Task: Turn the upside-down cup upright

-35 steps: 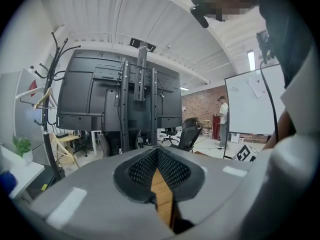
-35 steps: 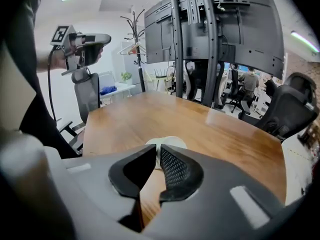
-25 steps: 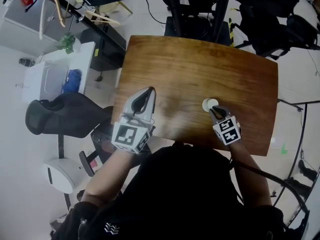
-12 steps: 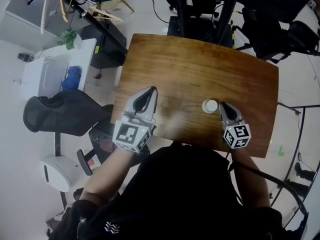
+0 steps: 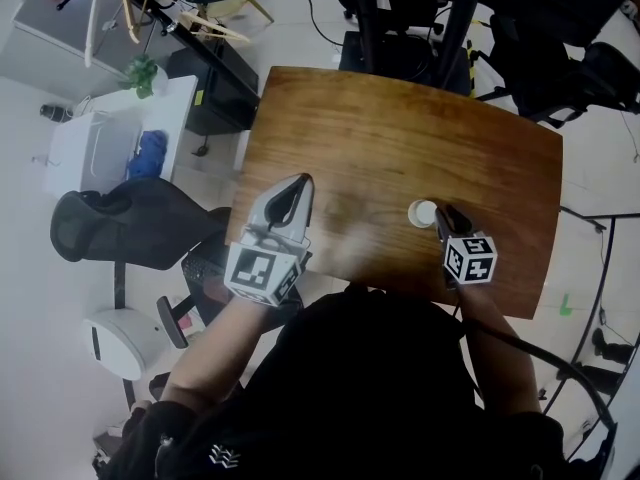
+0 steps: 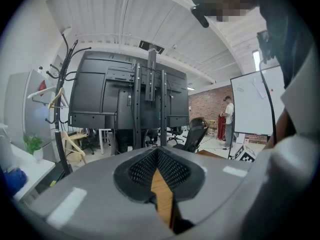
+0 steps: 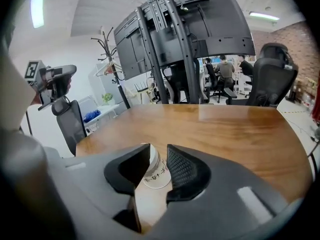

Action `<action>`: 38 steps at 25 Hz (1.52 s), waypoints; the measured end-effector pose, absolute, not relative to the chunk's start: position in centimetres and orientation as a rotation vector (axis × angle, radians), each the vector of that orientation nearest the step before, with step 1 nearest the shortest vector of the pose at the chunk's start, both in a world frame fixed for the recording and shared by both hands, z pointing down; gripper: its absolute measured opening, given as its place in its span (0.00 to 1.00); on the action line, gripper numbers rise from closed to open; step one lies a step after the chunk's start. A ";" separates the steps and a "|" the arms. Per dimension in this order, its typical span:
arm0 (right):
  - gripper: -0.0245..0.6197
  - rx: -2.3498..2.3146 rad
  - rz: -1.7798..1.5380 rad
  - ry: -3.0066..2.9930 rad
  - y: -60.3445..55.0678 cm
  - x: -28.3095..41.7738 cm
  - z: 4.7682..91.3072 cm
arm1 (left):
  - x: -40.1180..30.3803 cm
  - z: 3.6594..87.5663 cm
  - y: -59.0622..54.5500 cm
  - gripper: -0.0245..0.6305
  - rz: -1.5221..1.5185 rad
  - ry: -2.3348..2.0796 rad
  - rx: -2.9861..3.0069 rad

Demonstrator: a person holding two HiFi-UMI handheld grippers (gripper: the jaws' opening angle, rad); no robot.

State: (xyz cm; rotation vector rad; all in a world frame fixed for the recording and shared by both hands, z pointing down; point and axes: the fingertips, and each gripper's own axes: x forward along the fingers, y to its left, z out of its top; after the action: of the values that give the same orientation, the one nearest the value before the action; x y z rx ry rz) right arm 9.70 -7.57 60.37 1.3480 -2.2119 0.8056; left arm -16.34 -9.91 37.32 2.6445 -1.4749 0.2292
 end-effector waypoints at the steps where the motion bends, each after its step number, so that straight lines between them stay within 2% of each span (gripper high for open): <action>1: 0.20 1.339 0.829 -2.212 -7.6 9.6 60.5 | -16.4 37.3 -9.8 0.04 0.229 -1.478 2.642; 13: 0.11 1.308 1.015 -2.205 -8.1 9.0 61.4 | -17.6 37.5 -9.3 0.04 0.239 -1.531 2.599; 21: 0.09 1.405 0.835 -2.154 -7.6 11.7 59.7 | -16.0 37.5 -10.2 0.04 0.205 -1.466 2.639; 30: 0.08 1.594 0.669 -1.889 -6.3 19.7 59.2 | -12.5 37.6 -11.2 0.04 0.180 -1.345 2.713; 38: 0.09 1.438 0.508 -1.917 -6.8 14.9 59.4 | -13.1 37.0 -11.4 0.04 0.199 -1.366 2.716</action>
State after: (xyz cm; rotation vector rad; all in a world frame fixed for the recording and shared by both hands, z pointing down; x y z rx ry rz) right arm 14.89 -6.82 59.37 1.4377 -1.9166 0.5080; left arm -13.15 -11.39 36.96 2.7156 -1.3656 0.1989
